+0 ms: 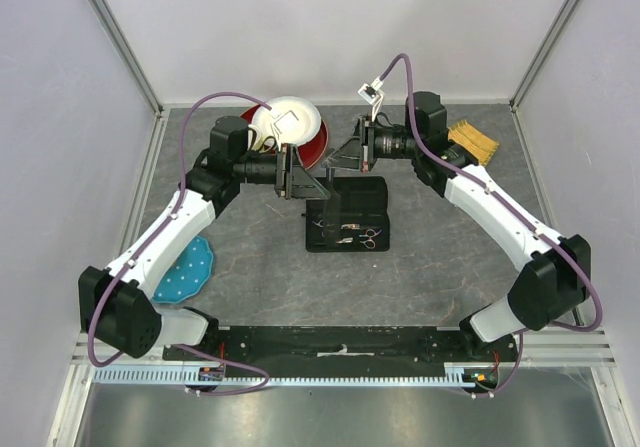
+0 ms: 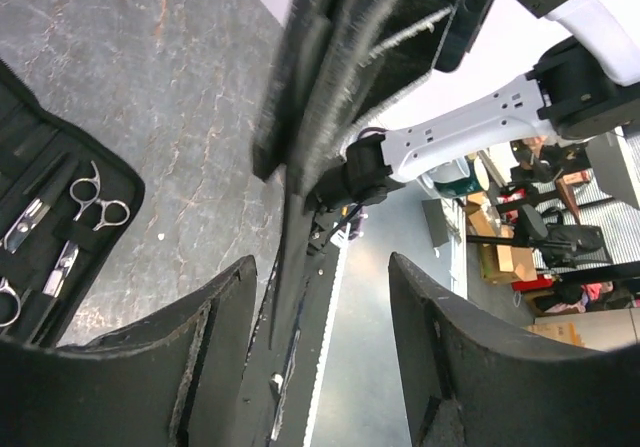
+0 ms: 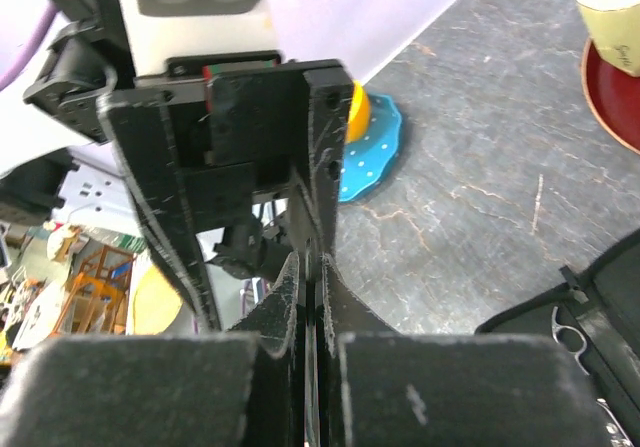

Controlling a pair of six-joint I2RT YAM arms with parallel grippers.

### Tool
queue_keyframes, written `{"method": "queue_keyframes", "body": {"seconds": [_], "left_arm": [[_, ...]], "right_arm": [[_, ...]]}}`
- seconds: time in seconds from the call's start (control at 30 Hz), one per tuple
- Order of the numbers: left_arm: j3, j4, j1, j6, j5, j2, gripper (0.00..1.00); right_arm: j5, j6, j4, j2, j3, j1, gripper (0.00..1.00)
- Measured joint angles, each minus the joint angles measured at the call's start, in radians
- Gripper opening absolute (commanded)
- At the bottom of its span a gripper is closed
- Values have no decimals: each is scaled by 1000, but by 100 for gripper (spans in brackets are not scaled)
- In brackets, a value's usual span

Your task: Sort the hair-cutting tools

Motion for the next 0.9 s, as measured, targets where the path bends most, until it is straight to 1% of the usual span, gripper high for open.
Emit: {"method": "queue_keyframes", "body": {"seconds": [0.13,0.17,0.33,0.37,0.43,0.47,0.5,0.53,0.6,0.63,0.67,0.73,0.83,0.9], "left_arm": [[0,41,0,-40,16,6,54],[0,47,-1,-48,19,8,51],[0,74,-9,-77,37,31,41],[0,78,-13,-80,38,37,33],[0,80,-25,-89,41,47,25],[0,83,-29,-92,50,50,15],[0,87,-31,-94,55,51,7],[0,88,-34,-99,58,51,2],[6,90,-37,-91,64,51,2],[13,76,-38,-82,63,51,2],[29,53,-39,-66,54,54,2],[69,-26,-31,-35,22,57,2],[139,-92,17,-14,-14,69,2],[191,-129,65,-13,-43,76,2]], "right_arm": [[-60,0,-1,-18,8,5,0],[-69,1,0,-20,8,7,0],[-92,3,0,-21,8,19,0],[-94,3,0,-21,8,23,0],[-93,1,0,-21,8,27,0],[-93,0,-3,-21,8,29,0],[-93,0,-6,-21,8,29,0],[-89,-2,-7,-21,8,29,13],[-82,4,-15,-21,8,28,38],[-70,4,-18,-21,8,27,61],[-56,5,-20,-21,8,27,71],[-11,8,-20,-24,10,15,84],[80,16,-24,-47,10,-14,94],[161,31,-25,-80,10,-37,96]]}}
